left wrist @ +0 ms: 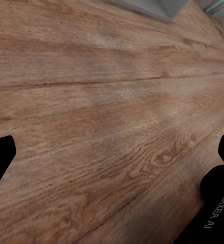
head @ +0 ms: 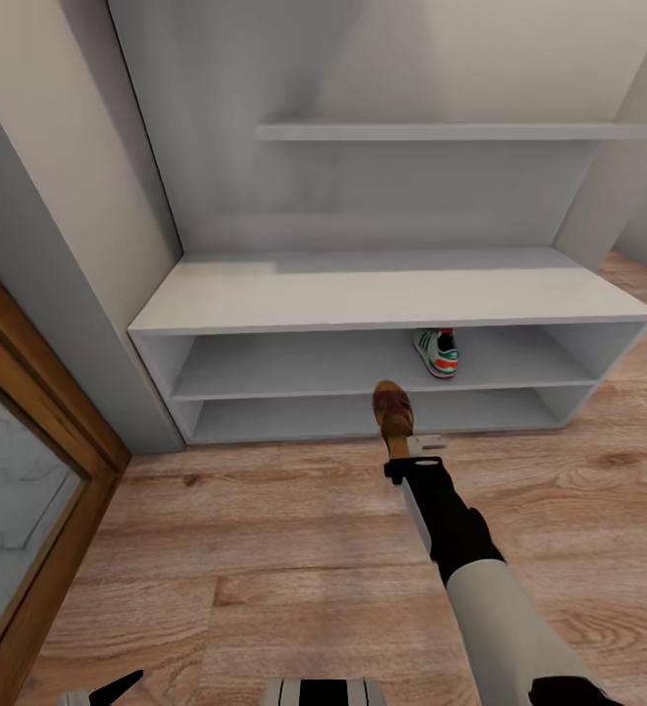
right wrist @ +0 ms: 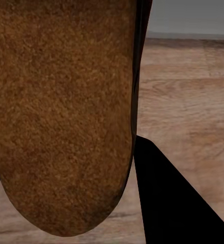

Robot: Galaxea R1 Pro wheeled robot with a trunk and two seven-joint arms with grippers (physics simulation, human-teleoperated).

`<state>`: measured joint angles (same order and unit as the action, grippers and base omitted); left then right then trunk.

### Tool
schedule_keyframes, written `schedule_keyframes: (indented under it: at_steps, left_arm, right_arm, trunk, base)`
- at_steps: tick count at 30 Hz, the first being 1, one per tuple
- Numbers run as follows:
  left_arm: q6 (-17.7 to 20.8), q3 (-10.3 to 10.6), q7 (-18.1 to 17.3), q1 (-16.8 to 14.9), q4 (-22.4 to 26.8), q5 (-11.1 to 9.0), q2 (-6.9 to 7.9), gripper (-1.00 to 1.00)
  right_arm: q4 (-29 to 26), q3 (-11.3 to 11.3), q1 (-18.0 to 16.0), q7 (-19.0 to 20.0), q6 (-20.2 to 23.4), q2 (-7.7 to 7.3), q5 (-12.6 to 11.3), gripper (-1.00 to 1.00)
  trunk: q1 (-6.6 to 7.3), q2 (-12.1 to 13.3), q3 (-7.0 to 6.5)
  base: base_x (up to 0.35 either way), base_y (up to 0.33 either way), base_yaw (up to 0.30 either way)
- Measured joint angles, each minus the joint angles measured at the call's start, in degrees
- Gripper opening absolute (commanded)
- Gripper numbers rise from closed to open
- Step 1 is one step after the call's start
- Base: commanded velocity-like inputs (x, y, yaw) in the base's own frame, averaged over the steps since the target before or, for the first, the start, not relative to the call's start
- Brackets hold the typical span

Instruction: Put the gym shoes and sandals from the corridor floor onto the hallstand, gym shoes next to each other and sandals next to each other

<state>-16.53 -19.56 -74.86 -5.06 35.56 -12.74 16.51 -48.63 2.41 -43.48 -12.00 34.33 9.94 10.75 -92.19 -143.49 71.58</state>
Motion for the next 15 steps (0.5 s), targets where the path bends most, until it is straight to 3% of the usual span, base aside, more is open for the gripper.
schedule_keyframes:
  at_steps: [6,15]
  left_arm:
    - [0.00,-0.01,-0.01,0.01,0.02,0.01,-0.07,1.00]
    - [0.09,-0.02,0.04,0.01,-0.05,0.03,-0.16,1.00]
  right_arm:
    - [-1.71,0.00,0.00,-0.01,1.15,0.00,-0.35,-1.00]
    - [-2.01,0.00,0.00,0.11,1.28,0.00,-0.37,-1.00]
  trunk:
    - [0.01,0.00,0.00]
    - [0.02,0.00,0.00]
  base:
    - [0.146,0.087,0.000]
    - [0.228,0.207,0.000]
